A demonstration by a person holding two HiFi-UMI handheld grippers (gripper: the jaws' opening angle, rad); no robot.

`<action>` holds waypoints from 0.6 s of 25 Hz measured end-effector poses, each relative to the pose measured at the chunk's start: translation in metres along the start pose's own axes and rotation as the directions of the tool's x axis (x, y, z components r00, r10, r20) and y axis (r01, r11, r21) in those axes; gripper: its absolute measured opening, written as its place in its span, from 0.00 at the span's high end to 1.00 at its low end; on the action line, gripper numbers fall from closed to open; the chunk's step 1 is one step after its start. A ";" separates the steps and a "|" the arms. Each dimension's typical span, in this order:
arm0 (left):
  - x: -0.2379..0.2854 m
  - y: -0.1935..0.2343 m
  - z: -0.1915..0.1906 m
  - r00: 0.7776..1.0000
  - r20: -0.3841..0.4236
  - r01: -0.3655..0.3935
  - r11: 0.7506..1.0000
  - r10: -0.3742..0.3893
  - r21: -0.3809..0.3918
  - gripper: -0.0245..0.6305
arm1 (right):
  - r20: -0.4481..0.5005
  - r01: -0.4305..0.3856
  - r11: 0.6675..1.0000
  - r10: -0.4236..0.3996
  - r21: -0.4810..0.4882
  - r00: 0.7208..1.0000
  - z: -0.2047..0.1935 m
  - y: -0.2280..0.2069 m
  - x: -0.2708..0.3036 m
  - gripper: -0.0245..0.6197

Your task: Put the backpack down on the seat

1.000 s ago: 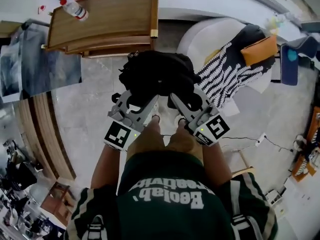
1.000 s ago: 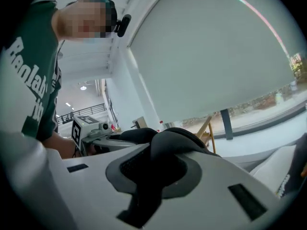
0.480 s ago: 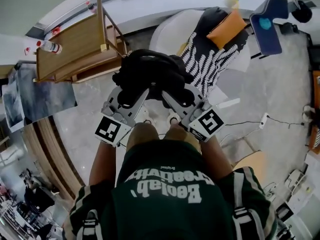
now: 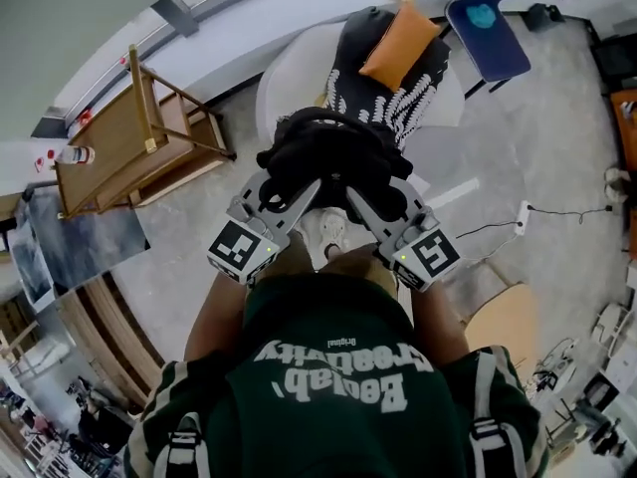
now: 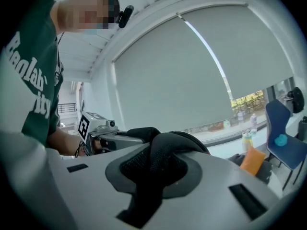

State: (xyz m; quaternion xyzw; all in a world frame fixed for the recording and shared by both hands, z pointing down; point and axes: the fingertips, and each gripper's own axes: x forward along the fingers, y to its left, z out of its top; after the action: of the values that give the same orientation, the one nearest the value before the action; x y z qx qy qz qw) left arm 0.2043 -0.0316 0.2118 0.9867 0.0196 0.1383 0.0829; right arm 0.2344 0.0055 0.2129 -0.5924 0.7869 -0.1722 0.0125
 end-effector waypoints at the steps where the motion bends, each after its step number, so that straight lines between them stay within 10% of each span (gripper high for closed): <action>1: 0.016 -0.004 0.000 1.000 -0.009 0.030 1.000 -0.030 0.006 0.85 | 0.008 0.031 0.999 -0.031 0.010 0.999 0.001 -0.015 -0.008 0.84; 15: 0.166 0.025 -0.010 0.933 -0.076 0.351 0.936 -0.351 -0.010 0.85 | -0.031 0.363 0.911 -0.364 0.198 0.931 -0.017 -0.168 -0.021 0.84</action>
State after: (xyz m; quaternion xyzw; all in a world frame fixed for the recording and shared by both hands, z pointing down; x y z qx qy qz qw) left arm 0.3612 -0.0448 0.2703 0.9615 0.1989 0.1590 0.1035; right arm 0.3932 -0.0104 0.2727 -0.7246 0.6416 -0.2480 0.0424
